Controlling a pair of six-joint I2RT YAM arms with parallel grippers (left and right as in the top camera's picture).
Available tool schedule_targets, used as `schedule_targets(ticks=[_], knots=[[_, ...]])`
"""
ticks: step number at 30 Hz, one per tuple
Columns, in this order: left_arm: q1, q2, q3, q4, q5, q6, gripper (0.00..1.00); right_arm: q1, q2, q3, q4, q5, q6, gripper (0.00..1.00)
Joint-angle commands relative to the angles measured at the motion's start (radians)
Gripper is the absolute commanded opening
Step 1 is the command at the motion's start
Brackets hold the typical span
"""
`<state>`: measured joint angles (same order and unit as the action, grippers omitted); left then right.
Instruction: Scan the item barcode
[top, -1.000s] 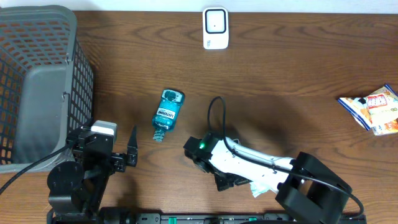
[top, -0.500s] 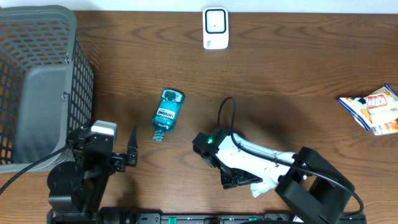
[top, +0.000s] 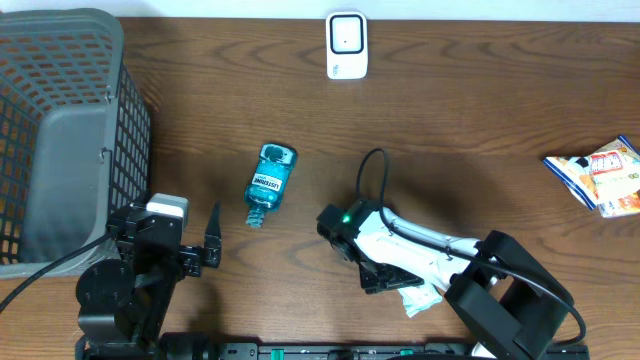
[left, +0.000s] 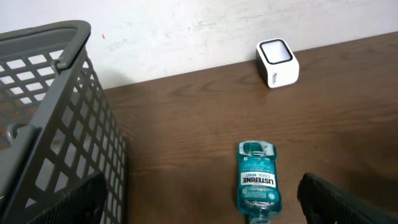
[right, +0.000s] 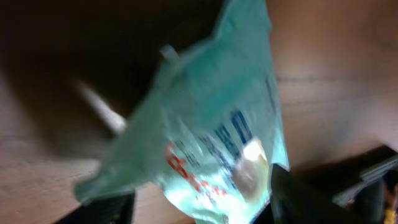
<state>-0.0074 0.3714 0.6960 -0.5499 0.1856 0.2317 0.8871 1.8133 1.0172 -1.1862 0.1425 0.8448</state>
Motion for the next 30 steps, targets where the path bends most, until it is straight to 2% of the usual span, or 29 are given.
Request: schedule_targets(ticks=[1,4,11,16,17,19,24,27,30], knots=[[0.000,-0.001,0.005,0.004,0.013,-0.009,0.98,-0.005,0.005,-0.013,0.032,0.028,-0.049,0.59],[0.000,-0.001,0.005,0.004,0.013,-0.009,0.98,-0.005,0.005,-0.021,0.051,0.028,-0.058,0.57],[0.000,-0.001,0.005,0.004,0.013,-0.009,0.98,-0.005,0.005,-0.025,0.050,0.023,-0.057,0.45],[0.000,-0.001,0.005,0.004,0.013,-0.009,0.98,-0.005,0.005,-0.025,0.052,0.020,-0.057,0.18],[0.000,-0.001,0.005,0.004,0.013,-0.009,0.98,-0.005,0.005,-0.025,0.054,0.020,-0.057,0.09],[0.000,-0.001,0.005,0.004,0.013,-0.009,0.98,-0.005,0.005,-0.025,0.058,0.020,-0.057,0.02],[0.000,-0.001,0.005,0.004,0.013,-0.009,0.98,-0.020,0.005,-0.017,0.121,-0.047,-0.108,0.01],[0.000,-0.001,0.005,0.004,0.013,-0.009,0.98,-0.058,0.004,-0.004,0.218,-0.224,-0.241,0.01],[0.000,-0.001,0.005,0.004,0.013,-0.009,0.98,-0.109,0.004,0.002,0.357,-0.535,-0.441,0.01]])
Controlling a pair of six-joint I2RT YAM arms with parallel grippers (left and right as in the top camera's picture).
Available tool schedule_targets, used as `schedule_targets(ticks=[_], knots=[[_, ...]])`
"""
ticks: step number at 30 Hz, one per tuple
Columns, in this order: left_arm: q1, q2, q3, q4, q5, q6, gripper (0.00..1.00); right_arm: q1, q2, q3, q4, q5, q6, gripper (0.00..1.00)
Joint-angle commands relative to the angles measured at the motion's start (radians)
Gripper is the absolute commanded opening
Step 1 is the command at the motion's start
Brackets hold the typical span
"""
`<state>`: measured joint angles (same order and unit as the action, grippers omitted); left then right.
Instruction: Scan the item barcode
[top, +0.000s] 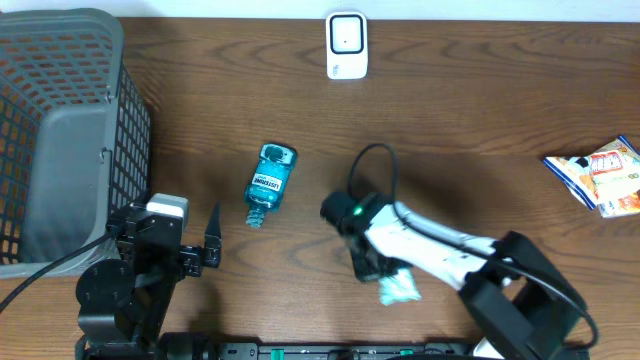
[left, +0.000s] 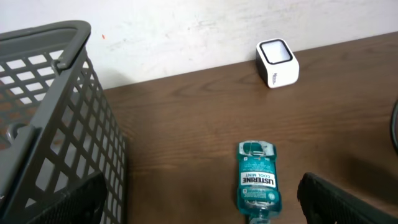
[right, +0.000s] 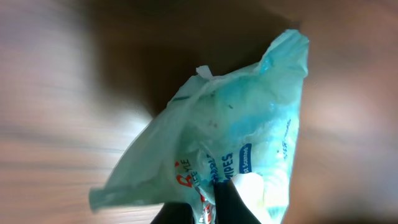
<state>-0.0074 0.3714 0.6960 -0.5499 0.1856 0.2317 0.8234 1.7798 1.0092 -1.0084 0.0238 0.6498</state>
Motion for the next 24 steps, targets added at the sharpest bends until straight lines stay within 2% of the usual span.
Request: schedule_targets(ticks=[1,3,7,15,18,21,24], knots=[[0.000,-0.001,0.005,0.004,0.013,-0.009,0.98,-0.061,0.038,0.010,0.217,-0.521,-0.306,0.01],[0.000,-0.001,0.005,0.004,0.013,-0.009,0.98,-0.102,0.038,0.010,0.291,-0.765,-0.430,0.01],[0.000,-0.001,0.005,0.004,0.013,-0.009,0.98,-0.169,0.038,0.010,0.372,-1.104,-0.622,0.01],[0.000,-0.001,0.005,0.004,0.013,-0.009,0.98,-0.274,0.038,0.010,0.491,-1.373,-0.789,0.01],[0.000,-0.001,0.005,0.004,0.013,-0.009,0.98,-0.308,0.038,0.010,0.604,-1.560,-0.859,0.01],[0.000,-0.001,0.005,0.004,0.013,-0.009,0.98,-0.340,0.038,0.010,0.746,-1.584,-0.766,0.01],[0.000,-0.001,0.005,0.004,0.013,-0.009,0.98,-0.357,0.038,0.010,0.845,-1.585,-0.611,0.01]])
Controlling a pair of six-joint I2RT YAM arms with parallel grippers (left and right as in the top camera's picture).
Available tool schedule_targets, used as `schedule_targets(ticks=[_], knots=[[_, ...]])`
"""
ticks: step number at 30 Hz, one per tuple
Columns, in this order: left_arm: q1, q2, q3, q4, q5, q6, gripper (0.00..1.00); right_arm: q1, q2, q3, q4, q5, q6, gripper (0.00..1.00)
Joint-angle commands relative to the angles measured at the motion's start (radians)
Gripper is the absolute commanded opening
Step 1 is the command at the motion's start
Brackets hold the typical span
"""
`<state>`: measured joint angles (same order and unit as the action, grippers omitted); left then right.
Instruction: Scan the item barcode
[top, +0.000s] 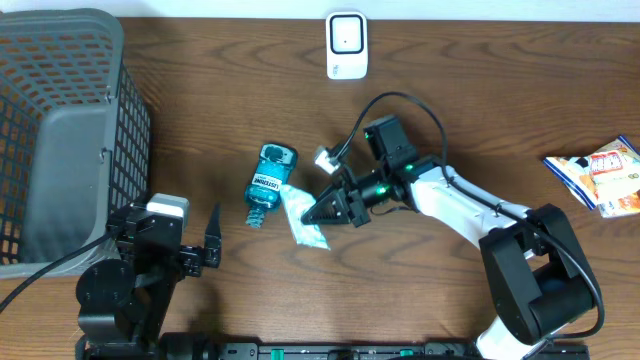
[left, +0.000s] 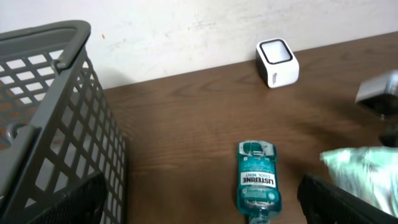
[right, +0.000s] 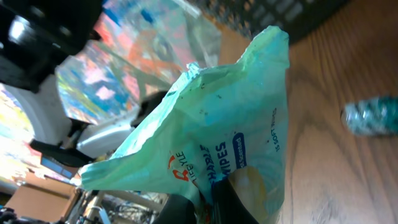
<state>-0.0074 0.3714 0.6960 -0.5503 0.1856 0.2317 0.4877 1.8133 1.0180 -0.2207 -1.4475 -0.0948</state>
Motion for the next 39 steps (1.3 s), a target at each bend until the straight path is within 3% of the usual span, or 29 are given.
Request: schedule_targets(ticks=[1,11,15,20,25,33,39], knots=[[0.000,-0.001,0.005,0.004,0.013,-0.009,0.98,-0.025,0.004,0.002,0.088,-0.114,0.201,0.01],[0.000,-0.001,0.005,0.004,0.013,-0.009,0.98,-0.103,0.004,0.002,0.299,-0.114,0.920,0.01],[0.000,-0.001,0.005,0.004,0.013,-0.009,0.98,-0.153,0.003,0.002,0.294,-0.115,1.004,0.01],[0.000,-0.001,0.005,0.004,0.013,-0.009,0.98,-0.216,0.003,0.002,0.180,-0.115,1.007,0.01],[0.000,-0.001,0.005,0.004,0.013,-0.009,0.98,-0.299,0.003,0.001,-0.069,-0.115,0.993,0.01],[0.000,-0.001,0.005,0.004,0.013,-0.009,0.98,-0.444,0.003,0.001,-0.413,-0.115,0.648,0.01],[0.000,-0.001,0.005,0.004,0.013,-0.009,0.98,-0.508,0.003,0.001,-0.487,-0.115,0.470,0.01]])
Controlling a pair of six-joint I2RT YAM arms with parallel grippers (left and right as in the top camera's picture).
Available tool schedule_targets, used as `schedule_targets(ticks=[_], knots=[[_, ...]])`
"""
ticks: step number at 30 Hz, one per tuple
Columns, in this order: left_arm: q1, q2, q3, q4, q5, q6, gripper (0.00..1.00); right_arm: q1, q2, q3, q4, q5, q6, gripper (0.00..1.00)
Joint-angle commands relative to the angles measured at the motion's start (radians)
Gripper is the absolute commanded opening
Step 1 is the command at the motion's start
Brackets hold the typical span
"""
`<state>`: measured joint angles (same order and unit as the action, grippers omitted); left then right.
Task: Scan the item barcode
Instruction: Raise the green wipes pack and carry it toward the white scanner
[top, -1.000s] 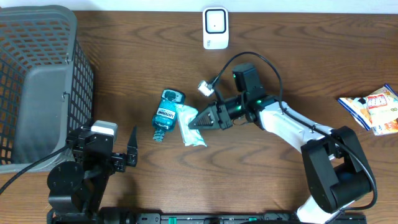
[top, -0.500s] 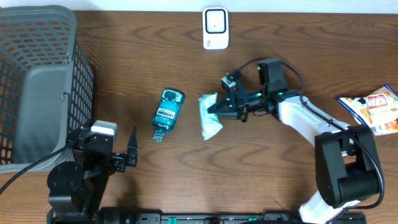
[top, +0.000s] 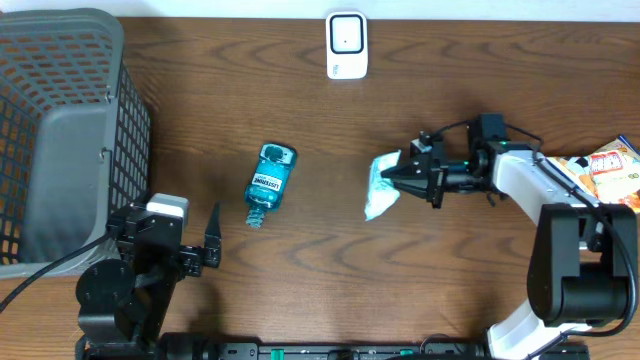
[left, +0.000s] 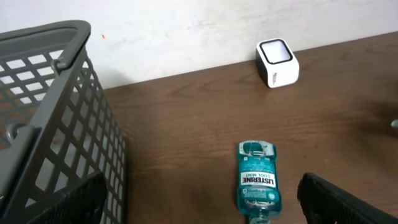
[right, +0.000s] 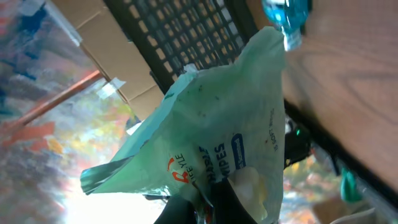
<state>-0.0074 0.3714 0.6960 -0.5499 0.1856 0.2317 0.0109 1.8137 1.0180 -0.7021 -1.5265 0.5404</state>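
Note:
A pale green wipes packet (top: 384, 185) hangs in the air right of the table's middle, with my right gripper (top: 410, 172) shut on its edge; the right wrist view shows the packet (right: 211, 130) filling the frame, pinched between the fingers at the bottom. The white barcode scanner (top: 347, 45) stands at the far edge, also seen as the scanner (left: 277, 62). My left gripper (top: 205, 243) rests open at the near left, its fingers wide apart at the left wrist view's lower corners.
A teal mouthwash bottle (top: 270, 180) lies on the table left of the middle, the same bottle (left: 257, 180) in front of my left gripper. A grey mesh basket (top: 60, 130) fills the far left. Snack packets (top: 600, 175) lie at the right edge.
My right gripper has moved the wipes packet from beside the mouthwash bottle to right of the table's middle, turned the other way. The left arm has not moved.
My right gripper was low at the near middle with the wipes packet on the table. Then it was shut on the packet there. Later it held the packet up beside the mouthwash bottle, and now holds it right of centre, below the scanner.

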Motion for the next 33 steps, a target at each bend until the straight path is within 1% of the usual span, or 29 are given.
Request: schedule_targets(ticks=[1,5,7,8,9,10,12,16,20,23,24,26,31,33], knots=[[0.000,-0.001,0.005,0.004,0.013,-0.009,0.98,-0.038,0.002,0.001,-0.005,-0.036,-0.190,0.01],[0.000,-0.001,0.005,0.004,0.013,-0.009,0.98,-0.042,0.002,0.001,-0.006,-0.004,-0.376,0.02],[0.000,-0.001,0.005,0.004,0.013,-0.009,0.98,-0.035,-0.004,0.001,-0.016,0.161,-0.465,0.01],[0.000,-0.001,0.005,0.004,0.013,-0.009,0.98,-0.028,-0.008,0.001,-0.023,0.316,-0.466,0.02],[0.000,-0.001,0.005,0.004,0.013,-0.009,0.98,-0.021,-0.010,0.001,-0.030,0.448,-0.456,0.01],[0.000,-0.001,0.005,0.004,0.013,-0.009,0.98,-0.008,-0.011,0.001,-0.037,0.603,-0.401,0.02],[0.000,-0.001,0.005,0.004,0.013,-0.009,0.98,0.013,-0.011,0.002,-0.023,0.703,-0.309,0.01],[0.000,-0.001,0.005,0.004,0.013,-0.009,0.98,0.053,-0.025,0.007,0.073,0.662,-0.298,0.01],[0.000,-0.001,0.005,0.004,0.013,-0.009,0.98,0.108,-0.043,0.042,0.190,0.657,-0.237,0.01],[0.000,-0.001,0.005,0.004,0.013,-0.009,0.98,0.143,-0.043,0.092,0.253,0.679,-0.198,0.02],[0.000,-0.001,0.005,0.004,0.013,-0.009,0.98,0.156,-0.043,0.116,0.258,0.719,-0.180,0.02],[0.000,-0.001,0.005,0.004,0.013,-0.009,0.98,0.182,-0.043,0.160,0.253,0.832,-0.178,0.02],[0.000,-0.001,0.005,0.004,0.013,-0.009,0.98,0.280,-0.043,0.252,0.260,1.350,-0.178,0.02],[0.000,-0.001,0.005,0.004,0.013,-0.009,0.98,0.317,-0.043,0.266,0.297,1.504,-0.177,0.01]])
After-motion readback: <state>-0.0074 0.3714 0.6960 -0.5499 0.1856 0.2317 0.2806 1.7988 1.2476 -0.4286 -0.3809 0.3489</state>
